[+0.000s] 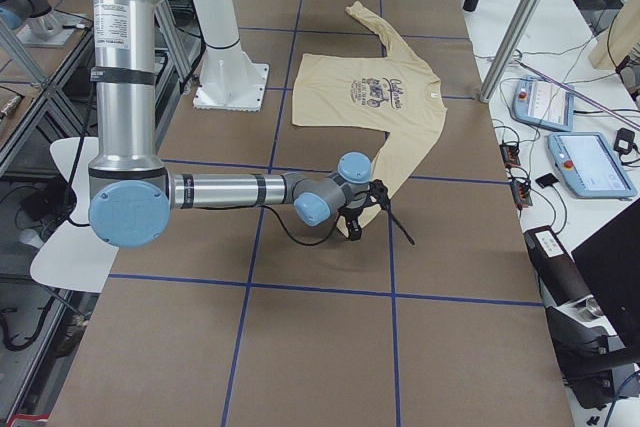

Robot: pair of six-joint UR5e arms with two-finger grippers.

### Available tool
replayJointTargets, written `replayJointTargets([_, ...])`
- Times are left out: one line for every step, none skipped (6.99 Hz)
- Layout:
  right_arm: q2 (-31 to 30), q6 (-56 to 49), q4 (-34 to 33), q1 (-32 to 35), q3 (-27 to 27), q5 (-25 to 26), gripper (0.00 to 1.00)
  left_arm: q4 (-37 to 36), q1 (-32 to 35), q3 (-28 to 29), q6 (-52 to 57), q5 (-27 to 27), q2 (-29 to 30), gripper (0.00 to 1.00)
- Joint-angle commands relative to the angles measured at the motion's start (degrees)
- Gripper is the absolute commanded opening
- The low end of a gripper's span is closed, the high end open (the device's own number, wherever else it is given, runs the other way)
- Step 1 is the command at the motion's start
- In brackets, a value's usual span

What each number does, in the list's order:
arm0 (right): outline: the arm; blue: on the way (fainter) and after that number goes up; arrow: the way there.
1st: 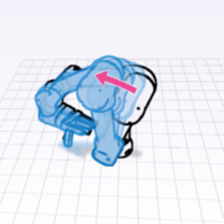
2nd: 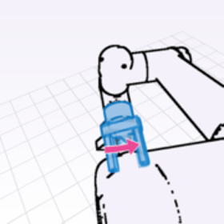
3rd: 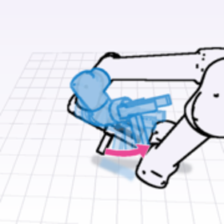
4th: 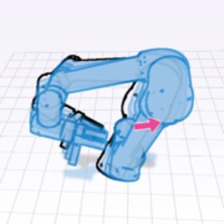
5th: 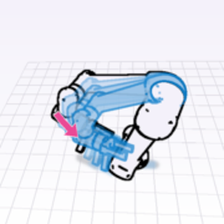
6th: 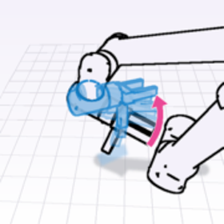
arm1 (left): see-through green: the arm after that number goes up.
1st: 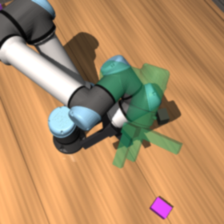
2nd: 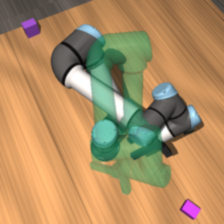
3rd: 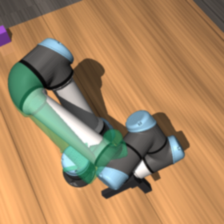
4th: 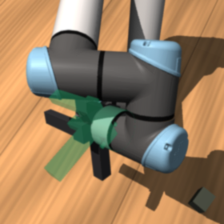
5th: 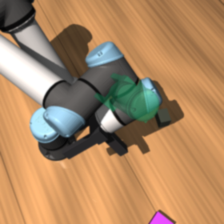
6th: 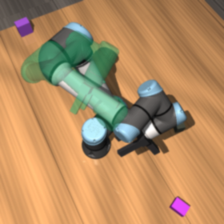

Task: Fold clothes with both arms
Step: 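Move the right gripper down to the cuff of the nearest sleeve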

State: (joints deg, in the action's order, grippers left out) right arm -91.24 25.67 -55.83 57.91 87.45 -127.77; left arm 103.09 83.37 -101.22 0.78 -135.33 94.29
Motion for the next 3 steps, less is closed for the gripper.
replayJointTargets([0.6, 0.0, -0.1, -0.4, -0.8, -0.2, 0.69, 0.0, 0.0, 0.0, 0.1, 0.0, -0.1, 1.0])
replayJointTargets([0.6, 0.0, -0.1, -0.4, -0.7, -0.4, 0.6, 0.1, 0.0, 0.0, 0.1, 0.0, -0.3, 1.0])
replayJointTargets([0.7, 0.0, -0.1, -0.4, -0.7, -0.5, 0.54, 0.0, 0.0, 0.1, 0.1, 0.0, -0.3, 1.0])
